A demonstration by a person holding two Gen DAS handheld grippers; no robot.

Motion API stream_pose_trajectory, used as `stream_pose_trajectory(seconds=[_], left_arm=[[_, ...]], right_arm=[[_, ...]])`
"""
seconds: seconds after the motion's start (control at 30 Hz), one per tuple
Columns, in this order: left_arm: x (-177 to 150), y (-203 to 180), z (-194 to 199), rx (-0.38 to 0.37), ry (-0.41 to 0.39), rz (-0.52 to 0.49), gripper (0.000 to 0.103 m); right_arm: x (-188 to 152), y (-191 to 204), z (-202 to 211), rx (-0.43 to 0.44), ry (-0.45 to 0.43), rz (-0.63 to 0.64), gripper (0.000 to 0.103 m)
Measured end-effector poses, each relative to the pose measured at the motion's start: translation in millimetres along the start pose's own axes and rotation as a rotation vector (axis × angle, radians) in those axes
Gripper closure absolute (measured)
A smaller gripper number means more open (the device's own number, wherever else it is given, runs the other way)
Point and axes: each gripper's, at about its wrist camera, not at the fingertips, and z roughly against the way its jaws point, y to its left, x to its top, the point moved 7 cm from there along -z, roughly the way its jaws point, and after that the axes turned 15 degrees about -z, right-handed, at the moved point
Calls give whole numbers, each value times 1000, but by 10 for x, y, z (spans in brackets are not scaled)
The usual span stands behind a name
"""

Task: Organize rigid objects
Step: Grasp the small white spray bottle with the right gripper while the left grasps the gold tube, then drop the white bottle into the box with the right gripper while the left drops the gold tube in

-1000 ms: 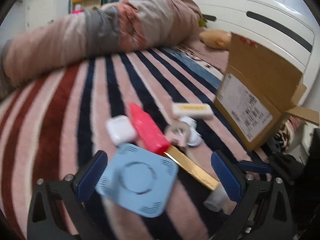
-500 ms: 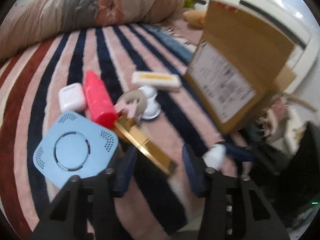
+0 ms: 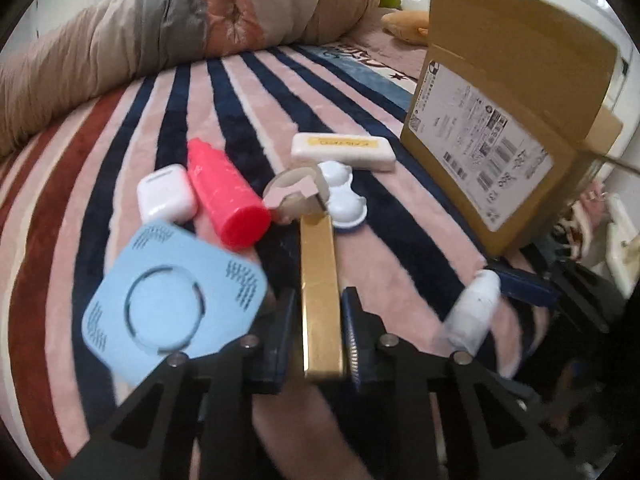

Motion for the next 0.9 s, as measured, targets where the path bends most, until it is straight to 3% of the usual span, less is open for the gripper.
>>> stream_pose_trajectory(seconds=[0.1,0.2,0.3,0.4,0.47,0.57,0.67,0.77,0.87,0.9], left_arm=[[36,-8,-23,46,-13,-21,88],[2,-1,14,18,-21,-28,88],[-36,12,47,11,-22,-26,88],[-45,-4,45,13,-26,-23,88],[-44,-11,35,22,-25,-29,88],[-47,-17,27,25,-24,-35,88],[-45,-30,41,18,-22,-44,88],[19,-70,155,6,-39,-71,88],[265,-51,523,14,-112,-95,88],[346,-46,641,20,-136,-106,88]], right_arm=[[20,16,12,-8,-5,-7,43],[67,123,183,24,-9,23,44],[300,318,567,153,-22,30,44],[738,412,1084,264,-97,11,44],[1070,281,1359,209,-153,-1,44],[1408,-113,1498,36,-177,-8,43],[1490,-634,1357,-152,-112,-37,43],[1408,-994,1116,-213,-23,-95,43],[1325,-1188,973,-232,10,-130,42],[1331,-1216,967,-222,9,-136,37]])
